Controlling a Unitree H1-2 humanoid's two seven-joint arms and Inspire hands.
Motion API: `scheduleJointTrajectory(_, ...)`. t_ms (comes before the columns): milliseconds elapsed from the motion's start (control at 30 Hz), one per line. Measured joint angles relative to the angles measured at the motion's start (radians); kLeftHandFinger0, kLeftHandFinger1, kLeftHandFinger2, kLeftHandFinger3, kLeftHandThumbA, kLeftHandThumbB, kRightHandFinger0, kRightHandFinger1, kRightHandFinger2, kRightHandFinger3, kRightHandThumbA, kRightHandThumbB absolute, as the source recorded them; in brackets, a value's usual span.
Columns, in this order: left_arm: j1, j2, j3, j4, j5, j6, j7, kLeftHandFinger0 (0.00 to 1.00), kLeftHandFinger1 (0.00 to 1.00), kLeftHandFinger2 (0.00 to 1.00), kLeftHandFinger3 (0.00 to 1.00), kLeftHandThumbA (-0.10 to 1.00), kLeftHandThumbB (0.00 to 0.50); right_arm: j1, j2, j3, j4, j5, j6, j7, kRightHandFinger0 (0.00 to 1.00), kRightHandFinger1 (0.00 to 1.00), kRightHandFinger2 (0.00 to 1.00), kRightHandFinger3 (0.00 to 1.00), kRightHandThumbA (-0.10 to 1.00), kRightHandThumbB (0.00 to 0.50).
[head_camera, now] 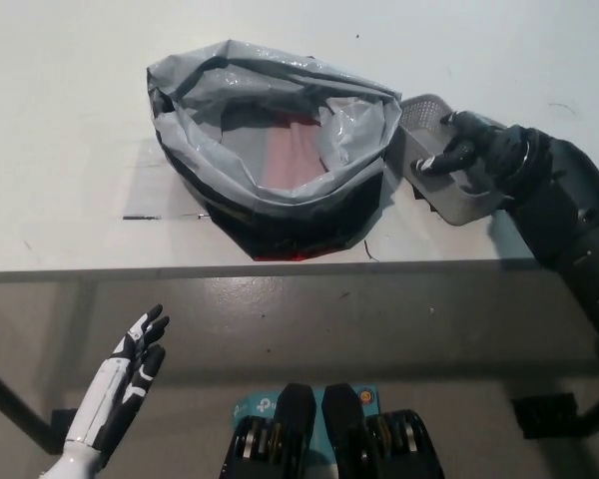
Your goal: Use the right hand to pick up a small rectangular container and put it into a plastic bag and lift the bag
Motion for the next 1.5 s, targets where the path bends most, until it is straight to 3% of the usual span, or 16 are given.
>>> scheduleJointTrajectory(33, 0.001, 0.000, 0.000, 0.000, 0.000, 0.000, 0.000, 1.00, 1.00, 1.00, 1.00, 0.96, 0.180, 0.004, 0.001, 0.000, 0.002, -0.001, -0.009, -0.015, 0.88, 0.92, 0.90, 0.50, -0.10, 0.231)
scheduleJointTrajectory(100, 0.003, 0.000, 0.000, 0.000, 0.000, 0.000, 0.000, 1.00, 1.00, 1.00, 1.00, 0.96, 0.177, 0.017, 0.005, -0.002, 0.005, -0.001, -0.043, -0.060, 0.46, 0.51, 0.59, 0.39, -0.10, 0.203)
scheduleJointTrajectory(167, 0.007, 0.000, -0.001, 0.000, 0.000, 0.000, 0.000, 1.00, 1.00, 1.00, 1.00, 0.96, 0.188, 0.028, 0.008, -0.008, 0.005, -0.001, -0.071, -0.103, 0.10, 0.27, 0.40, 0.33, -0.10, 0.185)
scheduleJointTrajectory(300, 0.012, -0.001, -0.002, 0.004, 0.001, 0.000, 0.000, 1.00, 1.00, 1.00, 1.00, 0.97, 0.174, 0.054, 0.007, -0.048, 0.005, 0.005, -0.127, -0.176, 0.03, 0.28, 0.44, 0.44, -0.10, 0.172)
scheduleJointTrajectory(400, 0.012, 0.000, -0.002, 0.004, 0.003, 0.000, 0.000, 1.00, 1.00, 1.00, 1.00, 0.96, 0.171, 0.063, 0.008, -0.082, 0.011, 0.017, -0.156, -0.210, 0.08, 0.39, 0.61, 0.52, -0.10, 0.209)
scheduleJointTrajectory(500, 0.013, 0.000, -0.001, 0.004, 0.003, 0.000, 0.000, 1.00, 1.00, 1.00, 1.00, 0.96, 0.178, 0.066, 0.012, -0.157, 0.011, 0.049, -0.173, -0.240, 0.03, 0.46, 0.77, 0.61, -0.10, 0.159)
scheduleJointTrajectory(667, 0.031, 0.000, 0.000, 0.004, 0.003, -0.002, 0.000, 1.00, 1.00, 1.00, 1.00, 0.95, 0.157, 0.078, 0.014, -0.297, 0.006, 0.117, -0.194, -0.295, 0.02, 0.46, 0.84, 0.75, -0.10, 0.197)
scheduleJointTrajectory(933, 0.034, 0.000, 0.000, 0.004, 0.004, -0.002, 0.000, 1.00, 1.00, 1.00, 1.00, 0.94, 0.148, 0.066, 0.013, -0.491, -0.006, 0.236, -0.259, -0.353, 0.03, 0.41, 0.75, 0.73, -0.10, 0.218)
scheduleJointTrajectory(1033, 0.035, 0.000, 0.000, 0.004, 0.003, -0.002, 0.000, 1.00, 1.00, 1.00, 1.00, 0.94, 0.158, 0.050, 0.010, -0.535, -0.022, 0.266, -0.268, -0.366, 0.39, 0.37, 0.70, 0.75, -0.10, 0.209)
scheduleJointTrajectory(1067, 0.036, 0.000, 0.000, 0.004, 0.003, -0.003, 0.000, 1.00, 1.00, 1.00, 1.00, 0.94, 0.164, 0.045, 0.007, -0.545, -0.037, 0.274, -0.269, -0.372, 0.31, 0.28, 0.64, 0.76, -0.10, 0.200)
scheduleJointTrajectory(1100, 0.036, 0.000, 0.000, 0.004, 0.003, -0.003, 0.000, 1.00, 1.00, 1.00, 1.00, 0.94, 0.169, 0.040, 0.006, -0.549, -0.045, 0.277, -0.269, -0.376, 0.04, 0.17, 0.61, 0.76, -0.09, 0.196)
scheduleJointTrajectory(1133, 0.037, 0.000, 0.000, 0.004, 0.003, -0.004, 0.000, 1.00, 1.00, 1.00, 1.00, 0.94, 0.167, 0.033, 0.003, -0.554, -0.054, 0.282, -0.269, -0.382, 0.01, 0.16, 0.61, 0.76, -0.10, 0.195)
scheduleJointTrajectory(1300, 0.038, 0.000, 0.000, 0.004, 0.004, -0.005, 0.000, 1.00, 1.00, 1.00, 1.00, 0.93, 0.153, 0.019, 0.001, -0.564, -0.164, 0.300, -0.261, -0.396, 0.05, 0.39, 0.79, 0.80, -0.10, 0.206)
scheduleJointTrajectory(1367, 0.038, 0.000, 0.000, 0.004, 0.004, -0.005, 0.000, 1.00, 1.00, 1.00, 1.00, 0.93, 0.150, 0.018, 0.004, -0.561, -0.232, 0.304, -0.251, -0.395, 0.05, 0.34, 0.71, 0.75, -0.10, 0.201)
scheduleJointTrajectory(1400, 0.038, 0.000, -0.001, 0.005, 0.004, -0.005, 0.000, 1.00, 1.00, 1.00, 1.00, 0.93, 0.155, 0.019, 0.006, -0.551, -0.272, 0.302, -0.240, -0.394, 0.25, 0.62, 0.81, 0.75, -0.09, 0.239)
scheduleJointTrajectory(1500, 0.039, 0.000, -0.001, 0.007, 0.005, -0.006, 0.000, 1.00, 1.00, 1.00, 1.00, 0.92, 0.146, 0.019, 0.016, -0.498, -0.373, 0.293, -0.218, -0.384, 0.01, 0.36, 0.68, 0.72, -0.10, 0.204)
